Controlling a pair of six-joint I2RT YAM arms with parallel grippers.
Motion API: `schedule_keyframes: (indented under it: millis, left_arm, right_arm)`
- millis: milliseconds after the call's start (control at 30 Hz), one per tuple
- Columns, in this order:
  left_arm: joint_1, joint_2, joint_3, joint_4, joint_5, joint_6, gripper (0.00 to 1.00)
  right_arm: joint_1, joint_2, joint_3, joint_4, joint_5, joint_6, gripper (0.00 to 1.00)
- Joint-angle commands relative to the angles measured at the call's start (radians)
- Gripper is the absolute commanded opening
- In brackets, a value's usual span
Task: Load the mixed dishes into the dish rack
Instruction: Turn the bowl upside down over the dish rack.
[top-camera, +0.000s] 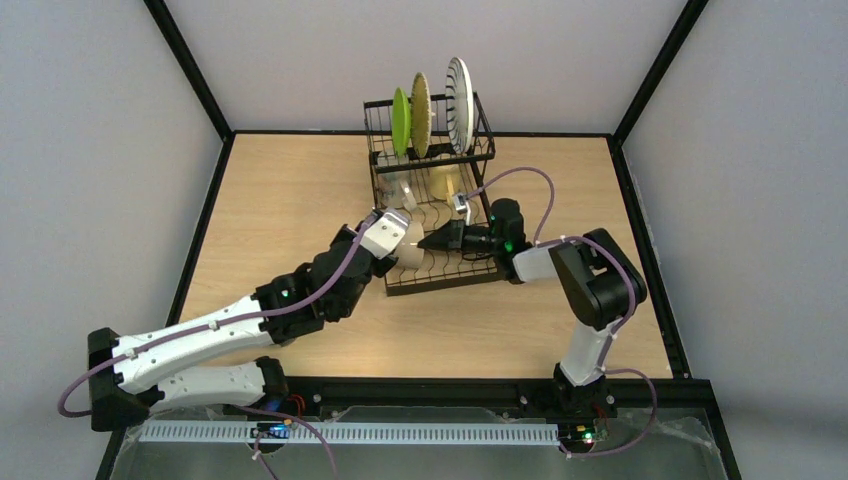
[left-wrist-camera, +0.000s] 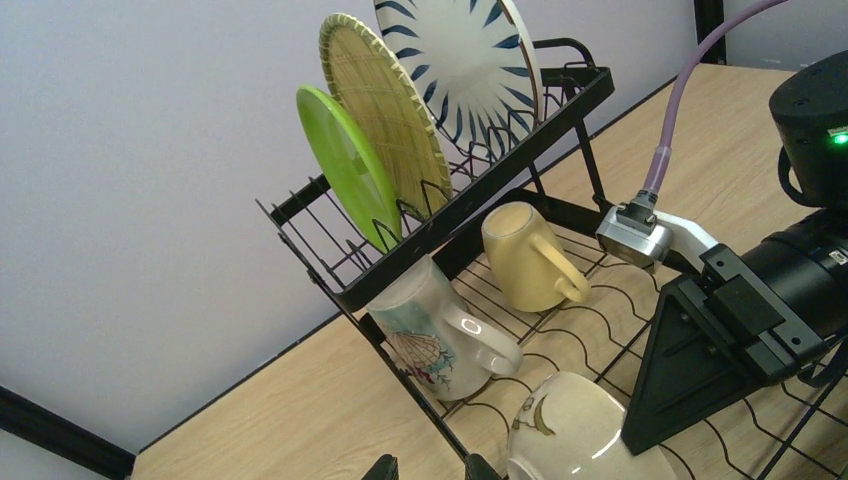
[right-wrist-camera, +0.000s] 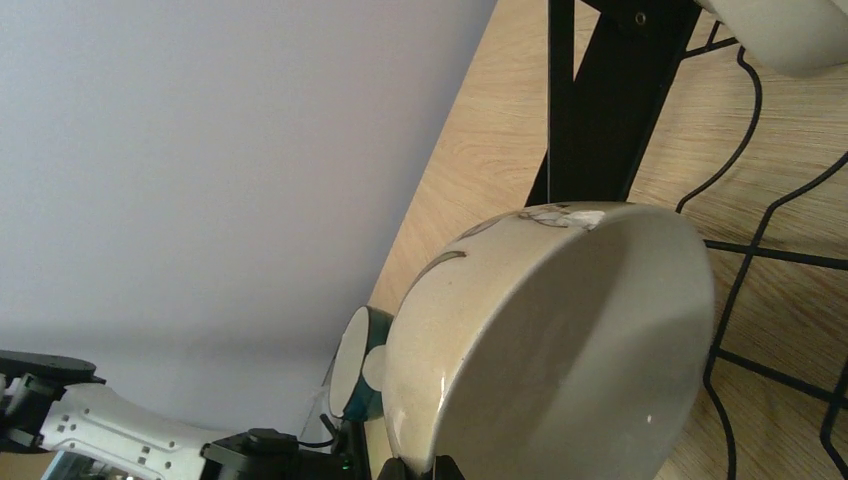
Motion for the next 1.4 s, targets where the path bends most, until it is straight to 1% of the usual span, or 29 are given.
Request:
schedule_keyframes:
  millis: [0, 267, 433, 700, 1200, 1300, 1367]
  left_arm:
    - [0.008, -0.021, 0.006, -0.014, -0.009, -0.004, 0.36]
    - [0.007, -0.029, -0.012, -0.043, -0.013, -0.036, 0.36]
    - [0.007, -0.041, -0.029, -0.062, -0.011, -0.066, 0.36]
    - [0.006, -0.057, -0.04, -0.083, -0.01, -0.096, 0.36]
    - [0.003, -0.051, -0.039, -0.074, -0.012, -0.088, 0.36]
    - [0.002, -0.053, -0.037, -0.074, -0.015, -0.088, 0.36]
    - [0.002, -0.058, -0.031, -0.075, -0.017, -0.091, 0.36]
  right_arm:
    - [-0.003, 0.014, -0.059, -0.208, 0.088, -0.059, 0.0]
    - [-0.003, -0.044, -0.076, -0.266, 0.101, -0.086, 0.0]
    - [-0.003, -0.062, -0.098, -0.267, 0.103, -0.088, 0.0]
    - [-0.003, -0.063, -0.112, -0.248, 0.101, -0.08, 0.0]
    - [-0.003, -0.067, -0.096, -0.276, 0.11, -0.091, 0.0]
    - [-0.003, -0.09, -0.081, -0.309, 0.118, -0.11, 0.0]
    - [-0.003, -0.115, -0.062, -0.372, 0.132, -0.139, 0.0]
